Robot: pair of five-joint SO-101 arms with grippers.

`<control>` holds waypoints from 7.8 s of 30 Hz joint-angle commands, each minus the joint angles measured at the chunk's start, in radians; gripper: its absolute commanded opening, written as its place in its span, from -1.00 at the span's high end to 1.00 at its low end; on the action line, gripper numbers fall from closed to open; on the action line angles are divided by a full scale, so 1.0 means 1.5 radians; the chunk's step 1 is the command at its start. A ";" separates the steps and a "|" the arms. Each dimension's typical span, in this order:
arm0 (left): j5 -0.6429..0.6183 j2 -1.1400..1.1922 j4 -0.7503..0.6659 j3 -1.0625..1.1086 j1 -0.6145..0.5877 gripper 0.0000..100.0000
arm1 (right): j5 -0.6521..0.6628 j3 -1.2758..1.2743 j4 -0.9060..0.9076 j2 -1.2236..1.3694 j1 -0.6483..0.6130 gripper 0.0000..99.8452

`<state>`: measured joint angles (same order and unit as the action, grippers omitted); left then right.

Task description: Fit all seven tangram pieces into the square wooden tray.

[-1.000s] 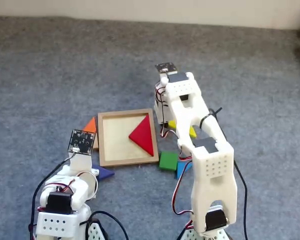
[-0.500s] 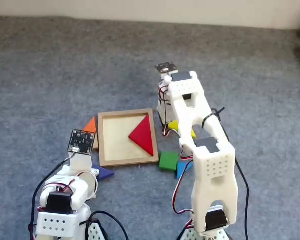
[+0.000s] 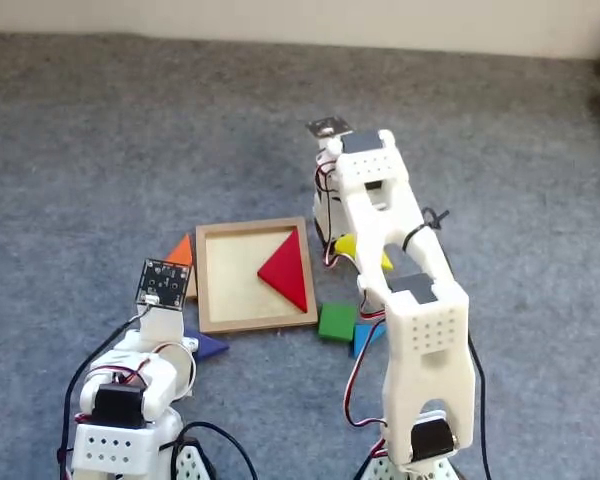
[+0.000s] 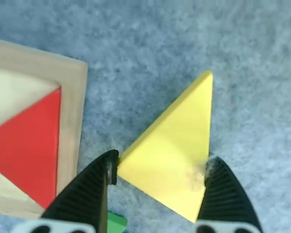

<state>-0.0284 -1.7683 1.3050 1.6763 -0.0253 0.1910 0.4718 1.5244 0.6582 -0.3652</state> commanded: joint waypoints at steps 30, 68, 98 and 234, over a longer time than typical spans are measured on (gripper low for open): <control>-0.006 -0.018 0.004 0.014 -0.008 0.99 | 0.386 0.195 0.132 -0.012 -0.251 0.83; -0.006 -0.018 0.004 0.014 -0.008 0.99 | 0.454 0.242 0.036 0.081 -0.270 0.36; -0.006 -0.018 0.004 0.014 -0.008 0.99 | 0.129 0.294 0.012 0.113 -0.175 0.99; -0.006 -0.018 0.004 0.014 -0.008 0.99 | 0.263 -0.895 -0.378 -0.763 -0.093 0.99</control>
<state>-0.0284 -1.7683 1.3050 1.6763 -0.0253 0.6345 -0.8892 0.9198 -0.3775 -0.5186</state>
